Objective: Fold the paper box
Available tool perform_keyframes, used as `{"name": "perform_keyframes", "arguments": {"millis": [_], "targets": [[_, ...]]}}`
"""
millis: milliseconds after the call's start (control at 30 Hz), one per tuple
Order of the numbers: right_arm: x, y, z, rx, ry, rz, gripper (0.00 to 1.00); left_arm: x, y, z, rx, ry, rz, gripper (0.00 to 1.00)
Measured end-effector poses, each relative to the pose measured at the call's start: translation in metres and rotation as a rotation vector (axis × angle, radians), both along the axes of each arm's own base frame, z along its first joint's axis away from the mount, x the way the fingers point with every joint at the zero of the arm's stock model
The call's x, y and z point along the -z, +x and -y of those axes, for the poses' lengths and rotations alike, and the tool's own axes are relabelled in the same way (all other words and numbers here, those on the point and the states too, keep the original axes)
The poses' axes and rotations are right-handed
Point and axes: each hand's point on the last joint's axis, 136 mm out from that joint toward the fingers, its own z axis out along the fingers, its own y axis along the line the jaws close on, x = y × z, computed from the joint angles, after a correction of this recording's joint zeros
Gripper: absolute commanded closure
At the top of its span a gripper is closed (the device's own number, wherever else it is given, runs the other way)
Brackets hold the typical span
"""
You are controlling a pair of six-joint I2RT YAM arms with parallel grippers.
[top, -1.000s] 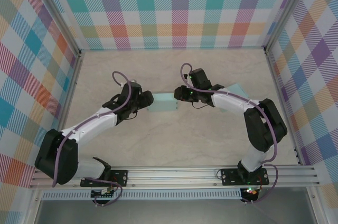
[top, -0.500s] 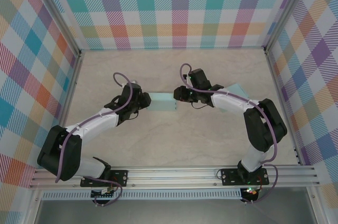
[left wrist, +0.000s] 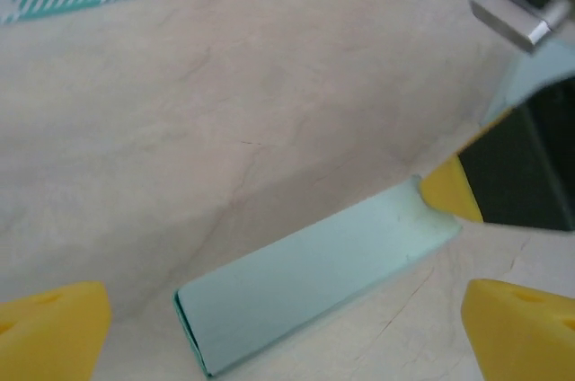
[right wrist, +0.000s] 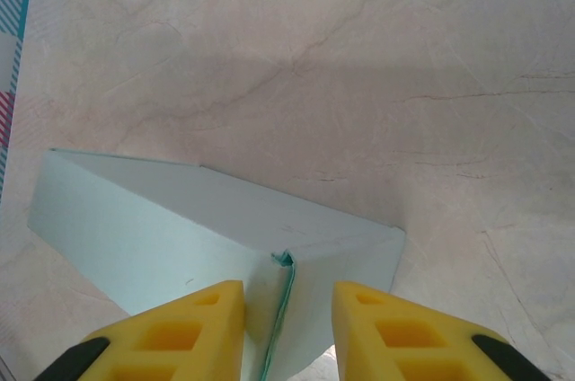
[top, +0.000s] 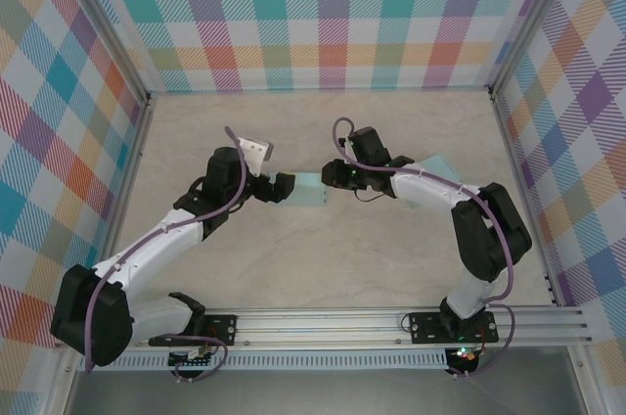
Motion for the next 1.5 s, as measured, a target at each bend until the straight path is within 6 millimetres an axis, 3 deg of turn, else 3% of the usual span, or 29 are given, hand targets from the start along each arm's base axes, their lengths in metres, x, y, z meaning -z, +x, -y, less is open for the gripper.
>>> {"name": "perform_keyframes", "arguments": {"millis": [300,1000,1267,1500], "targets": [[0.000,-0.001,0.001,-0.002,-0.009,-0.009,0.69,0.017,-0.001,0.021,0.322,0.283,0.063,0.00],[-0.001,-0.002,0.001,-0.003,-0.014,-0.016,0.69,0.076,0.036,0.033,0.482,0.591,-0.019,0.00],[-0.001,-0.003,0.003,-0.013,-0.030,-0.017,0.69,0.096,0.038,0.038,0.522,0.680,-0.061,0.21],[-0.002,-0.001,0.005,-0.006,-0.050,-0.011,0.69,0.096,0.037,0.042,0.538,0.765,-0.023,0.39]]}}
